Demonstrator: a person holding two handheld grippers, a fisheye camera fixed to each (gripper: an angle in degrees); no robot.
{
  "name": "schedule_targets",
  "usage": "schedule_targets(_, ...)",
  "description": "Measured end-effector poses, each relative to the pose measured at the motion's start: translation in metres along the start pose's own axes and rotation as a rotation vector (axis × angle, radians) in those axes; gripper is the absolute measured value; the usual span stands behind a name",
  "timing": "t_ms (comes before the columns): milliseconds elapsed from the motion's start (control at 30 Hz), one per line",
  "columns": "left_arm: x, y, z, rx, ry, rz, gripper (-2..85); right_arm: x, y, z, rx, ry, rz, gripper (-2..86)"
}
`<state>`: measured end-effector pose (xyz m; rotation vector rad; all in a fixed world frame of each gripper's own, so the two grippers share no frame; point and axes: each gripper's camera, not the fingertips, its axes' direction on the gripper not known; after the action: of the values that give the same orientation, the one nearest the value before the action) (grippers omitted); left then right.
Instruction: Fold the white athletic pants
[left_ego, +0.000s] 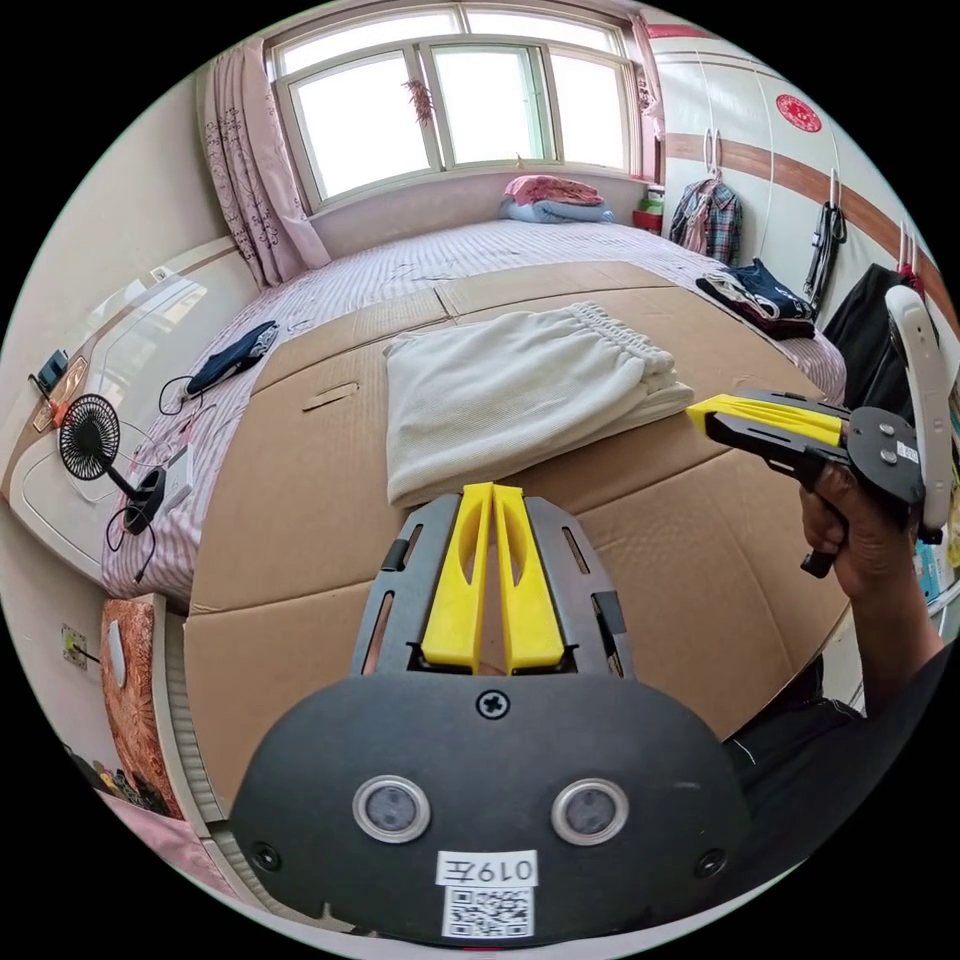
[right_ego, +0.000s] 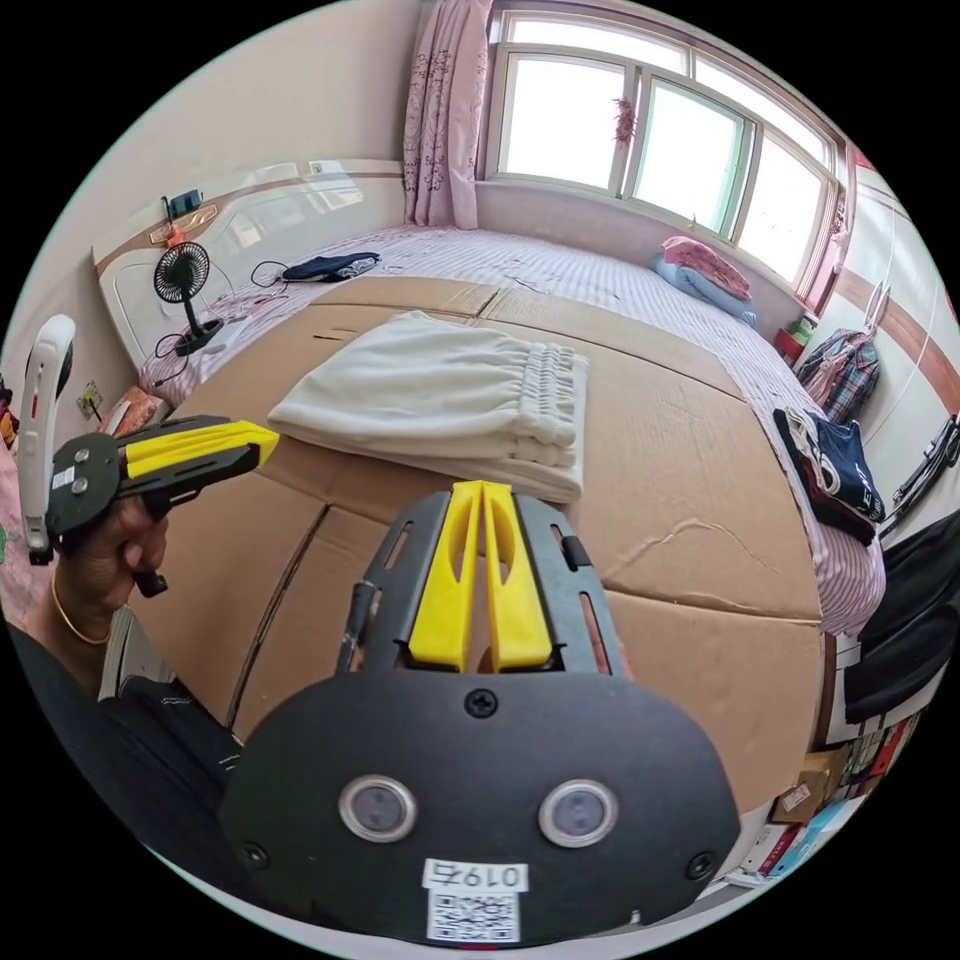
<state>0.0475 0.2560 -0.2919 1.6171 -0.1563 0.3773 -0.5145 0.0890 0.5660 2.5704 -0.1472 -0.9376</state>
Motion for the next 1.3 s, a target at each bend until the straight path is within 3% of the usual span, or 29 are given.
schedule_targets(200,0.027,-0.001,-0.006,0.023,0.007,0.099,2.1,-0.008,-0.017,-0.010,0.056,0.033,-0.147,4.7)
schedule_targets(433,0.084,0.007,0.007,0.071,-0.240,0.399,7.4,-0.046,-0.047,-0.016,0.111,0.088,-0.394,10.0)
schedule_targets(500,0.085,0.004,0.015,0.054,-0.281,0.394,8.8,-0.062,-0.049,-0.017,0.135,0.115,-0.481,10.6)
schedule_targets(633,0.057,-0.008,0.025,0.004,-0.158,0.225,11.0,-0.110,-0.050,-0.014,0.170,0.195,-0.692,10.6)
schedule_targets(733,0.077,-0.001,0.042,-0.037,-0.310,0.361,11.1,-0.144,-0.056,-0.011,0.190,0.229,-0.786,9.6)
schedule_targets(833,0.105,0.012,0.062,-0.089,-0.395,0.540,10.2,-0.166,-0.068,-0.014,0.210,0.197,-0.795,8.8)
schedule_targets(1033,0.111,0.010,0.085,-0.111,-0.236,0.479,8.5,-0.196,-0.088,-0.019,0.223,0.150,-0.787,8.3)
schedule_targets(1300,0.125,0.023,0.128,-0.071,-0.257,0.605,5.7,-0.213,-0.104,-0.029,0.234,0.094,-0.756,7.9)
